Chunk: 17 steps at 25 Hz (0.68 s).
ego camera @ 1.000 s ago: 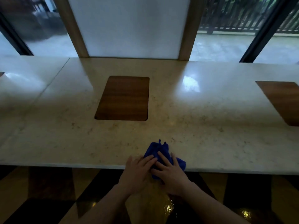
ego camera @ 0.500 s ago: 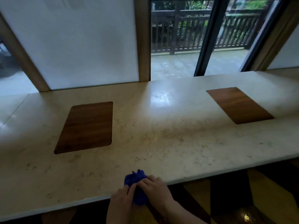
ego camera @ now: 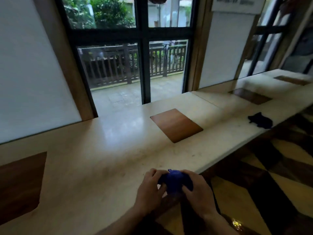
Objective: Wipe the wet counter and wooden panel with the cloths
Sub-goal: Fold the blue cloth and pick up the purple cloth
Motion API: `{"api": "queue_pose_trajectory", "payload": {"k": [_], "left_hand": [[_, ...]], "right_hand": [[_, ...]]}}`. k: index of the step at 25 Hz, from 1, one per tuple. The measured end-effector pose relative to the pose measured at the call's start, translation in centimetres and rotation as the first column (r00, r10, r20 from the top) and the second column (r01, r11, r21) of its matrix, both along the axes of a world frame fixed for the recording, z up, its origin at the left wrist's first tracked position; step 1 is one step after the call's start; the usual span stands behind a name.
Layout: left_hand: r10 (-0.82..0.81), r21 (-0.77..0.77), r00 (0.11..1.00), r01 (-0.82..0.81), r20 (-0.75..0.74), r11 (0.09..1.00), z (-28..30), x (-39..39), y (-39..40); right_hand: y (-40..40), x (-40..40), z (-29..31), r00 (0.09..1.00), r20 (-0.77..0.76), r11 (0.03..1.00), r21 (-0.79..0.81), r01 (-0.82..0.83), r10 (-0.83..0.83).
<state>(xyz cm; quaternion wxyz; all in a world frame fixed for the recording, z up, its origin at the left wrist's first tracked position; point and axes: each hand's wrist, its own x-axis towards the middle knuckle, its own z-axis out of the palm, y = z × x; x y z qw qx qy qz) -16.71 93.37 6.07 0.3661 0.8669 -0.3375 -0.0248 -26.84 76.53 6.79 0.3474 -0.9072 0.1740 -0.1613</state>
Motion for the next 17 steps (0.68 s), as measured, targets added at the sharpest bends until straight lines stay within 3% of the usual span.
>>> {"api": "queue_pose_trajectory", "payload": {"k": [3,8,12,17], "left_hand": [[-0.231,-0.026,0.973,0.232,0.023,0.972,1.8,-0.8,-9.1],[-0.533,-0.014,0.842,0.536,0.083,0.844,3.2,-3.7,-20.9],[-0.623,-0.086,0.777,0.629,0.088,0.772,3.5,-5.4,-28.4],[-0.659,-0.100,0.749,0.663,0.075,0.742,3.2,-2.9,-35.6]], "right_hand": [[-6.9,-4.5,1.6,0.989,0.018,0.989,0.007,0.146,-0.146],[-15.0,-12.4,3.1,0.894,-0.008,0.893,-0.045,0.448,-0.449],[-19.8,-15.4,3.6,0.825,0.002,0.823,-0.055,0.565,-0.566],[-25.6,-13.6,3.3,0.781,0.036,0.774,-0.111,0.623,-0.623]]}}
